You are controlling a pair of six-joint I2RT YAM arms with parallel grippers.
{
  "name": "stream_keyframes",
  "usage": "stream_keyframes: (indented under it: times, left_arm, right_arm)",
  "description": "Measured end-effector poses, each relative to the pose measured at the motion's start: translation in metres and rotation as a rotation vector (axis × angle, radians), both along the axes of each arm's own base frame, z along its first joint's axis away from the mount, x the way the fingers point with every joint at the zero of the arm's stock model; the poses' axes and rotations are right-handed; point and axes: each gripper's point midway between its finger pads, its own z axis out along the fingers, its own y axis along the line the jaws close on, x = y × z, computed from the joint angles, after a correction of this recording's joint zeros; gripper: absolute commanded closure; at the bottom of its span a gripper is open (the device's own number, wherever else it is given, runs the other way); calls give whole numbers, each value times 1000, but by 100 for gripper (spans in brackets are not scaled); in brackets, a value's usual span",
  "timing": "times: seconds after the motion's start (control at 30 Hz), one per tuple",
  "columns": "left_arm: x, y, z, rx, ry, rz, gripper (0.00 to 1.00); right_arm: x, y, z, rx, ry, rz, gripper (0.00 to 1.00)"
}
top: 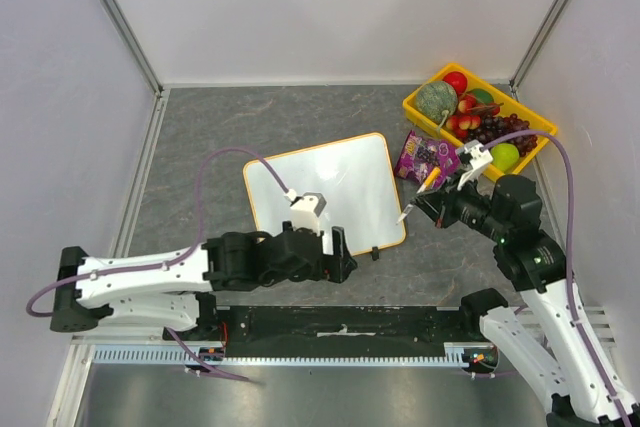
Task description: Write a sentence on the whiteboard
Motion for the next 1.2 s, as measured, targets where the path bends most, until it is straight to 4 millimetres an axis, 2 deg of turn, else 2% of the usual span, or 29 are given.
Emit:
stream_keyframes:
  times: [0.1,0.23,0.47,0.7,0.9,1.07,1.2]
  left_arm:
    - [-1,11,4,-62,-17,-14,1]
    - [4,20,-2,-64,0,-17,0]
    - [34,37,-16,-43,50,22,0]
    - [76,56,-13,-93,74,26,1]
    - [88,62,-24,-82,108,-38,1]
    - [101,69,-14,-142,94,-53,1]
    - [114,82,-5,-182,73,-40,1]
  right_arm:
    - [-12,-1,-3,7,-8,16,100]
    - [-22,-4,-6,9,-10,19,100]
    - [-28,-9,-5,4,-17,-4,100]
    - [-18,-9,-14,13,10,-35,100]
    - [-7,-5,-35,19,51,-45,100]
    - [6,1,-37,38,53,-43,100]
    - [15,8,-32,57,38,-20,100]
